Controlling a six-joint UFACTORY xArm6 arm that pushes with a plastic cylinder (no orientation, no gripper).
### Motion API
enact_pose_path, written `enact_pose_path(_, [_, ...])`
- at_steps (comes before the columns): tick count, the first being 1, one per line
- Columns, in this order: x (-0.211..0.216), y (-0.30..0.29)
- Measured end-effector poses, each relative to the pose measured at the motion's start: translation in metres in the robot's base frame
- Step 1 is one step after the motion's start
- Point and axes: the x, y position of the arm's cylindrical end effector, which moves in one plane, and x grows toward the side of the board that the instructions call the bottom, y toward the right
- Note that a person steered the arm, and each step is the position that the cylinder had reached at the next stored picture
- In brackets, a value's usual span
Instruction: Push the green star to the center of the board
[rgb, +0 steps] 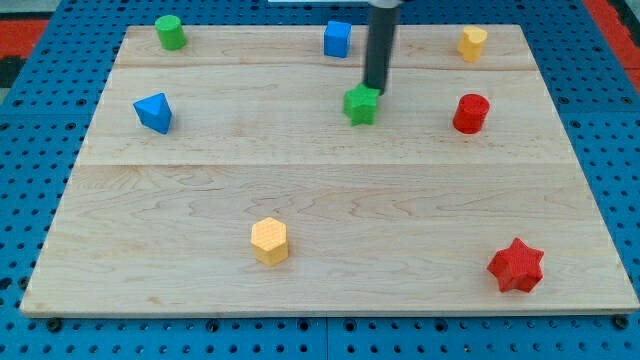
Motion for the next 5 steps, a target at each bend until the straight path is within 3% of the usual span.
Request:
enact_pose_path(1, [0.019,-0.068])
enact_pose_path(2, [0.019,-0.080])
enact_pose_path(3, [-0.022,-0.077])
enact_pose_path(4, [-0.024,-0.030])
enact_pose_path(5, [0.013,-0.019])
